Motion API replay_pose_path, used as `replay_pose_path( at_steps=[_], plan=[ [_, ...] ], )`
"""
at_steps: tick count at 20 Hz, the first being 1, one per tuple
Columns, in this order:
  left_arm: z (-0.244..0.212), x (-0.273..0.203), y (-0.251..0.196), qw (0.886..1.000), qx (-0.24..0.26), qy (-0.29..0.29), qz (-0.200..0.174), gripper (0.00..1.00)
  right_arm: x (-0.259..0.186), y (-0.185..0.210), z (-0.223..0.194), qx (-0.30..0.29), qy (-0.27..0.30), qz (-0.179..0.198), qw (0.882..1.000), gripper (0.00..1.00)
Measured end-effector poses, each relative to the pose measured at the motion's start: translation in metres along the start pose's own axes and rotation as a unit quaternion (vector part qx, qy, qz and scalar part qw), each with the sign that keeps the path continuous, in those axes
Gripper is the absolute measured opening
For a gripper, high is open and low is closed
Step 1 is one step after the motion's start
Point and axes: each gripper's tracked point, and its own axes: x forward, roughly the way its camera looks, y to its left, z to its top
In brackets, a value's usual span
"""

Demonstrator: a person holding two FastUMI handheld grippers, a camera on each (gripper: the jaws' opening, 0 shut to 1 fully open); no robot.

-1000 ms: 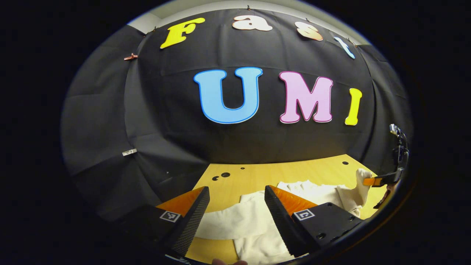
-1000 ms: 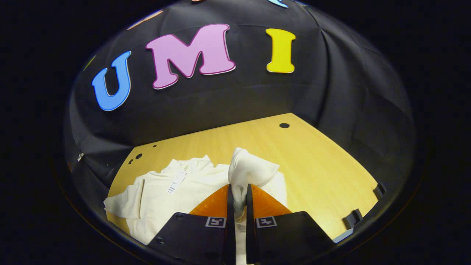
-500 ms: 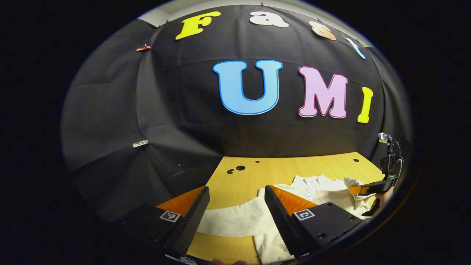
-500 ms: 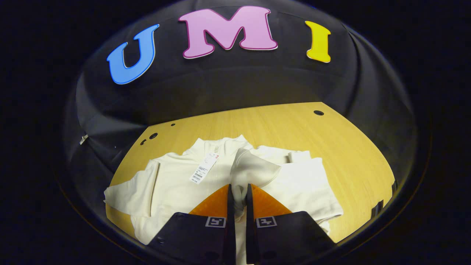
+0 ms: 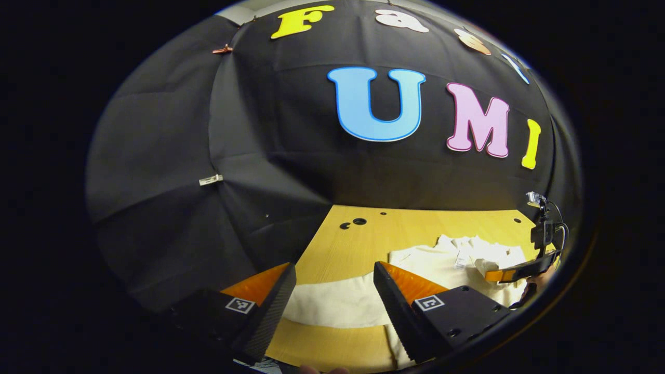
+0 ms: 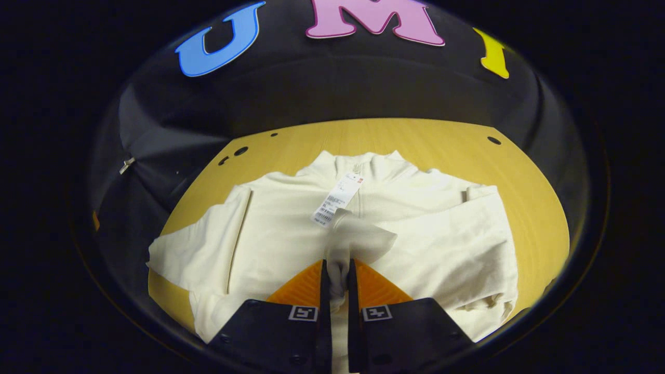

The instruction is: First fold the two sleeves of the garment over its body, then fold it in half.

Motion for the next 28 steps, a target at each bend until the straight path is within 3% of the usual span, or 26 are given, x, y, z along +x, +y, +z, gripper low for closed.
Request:
replay_pose_path(
  at_steps=[5,7,8,9,10,11,12,13,16,20,28],
  plan=[
    [-0.041,0.018,0.034,0.999,-0.012,0.027,0.023,0.95,0.002,0.023,-0.015,0.024,0.037,0.031,0.999,0.21],
    [-0.058,0.025,0.041,0.999,-0.022,0.038,0.021,0.95,-0.002,0.033,-0.01,0.037,0.036,0.046,0.998,0.28],
    [-0.065,0.029,0.043,0.999,-0.03,0.041,0.019,0.96,-0.006,0.039,-0.006,0.044,0.031,0.056,0.997,0.17],
    [-0.071,0.034,0.047,0.998,-0.036,0.046,0.02,0.96,-0.011,0.048,-0.003,0.055,0.031,0.072,0.995,0.38],
    [-0.078,0.04,0.053,0.998,-0.039,0.052,0.025,0.96,-0.016,0.061,-0.001,0.068,0.032,0.092,0.993,0.5],
    [-0.086,0.047,0.059,0.997,-0.041,0.059,0.032,0.96,-0.021,0.068,0.003,0.076,0.03,0.106,0.991,0.54],
    [-0.091,0.053,0.064,0.996,-0.043,0.065,0.037,0.96,-0.027,0.071,0.006,0.079,0.028,0.114,0.99,0.44],
    [-0.097,0.056,0.067,0.996,-0.044,0.07,0.041,0.96,-0.033,0.073,0.008,0.077,0.025,0.117,0.99,0.59],
    [-0.115,0.076,0.079,0.994,-0.043,0.085,0.052,0.99,-0.049,0.056,0.002,0.057,0.029,0.105,0.992,0.59],
    [-0.136,0.096,0.089,0.992,-0.028,0.112,0.058,0.99,-0.07,0.008,0.004,0.029,-0.002,0.049,0.998,0.59],
    [-0.172,0.115,0.099,0.983,-0.016,0.167,0.073,0.98,-0.104,-0.051,-0.005,0.073,-0.014,0.007,0.997,0.59]
  ],
)
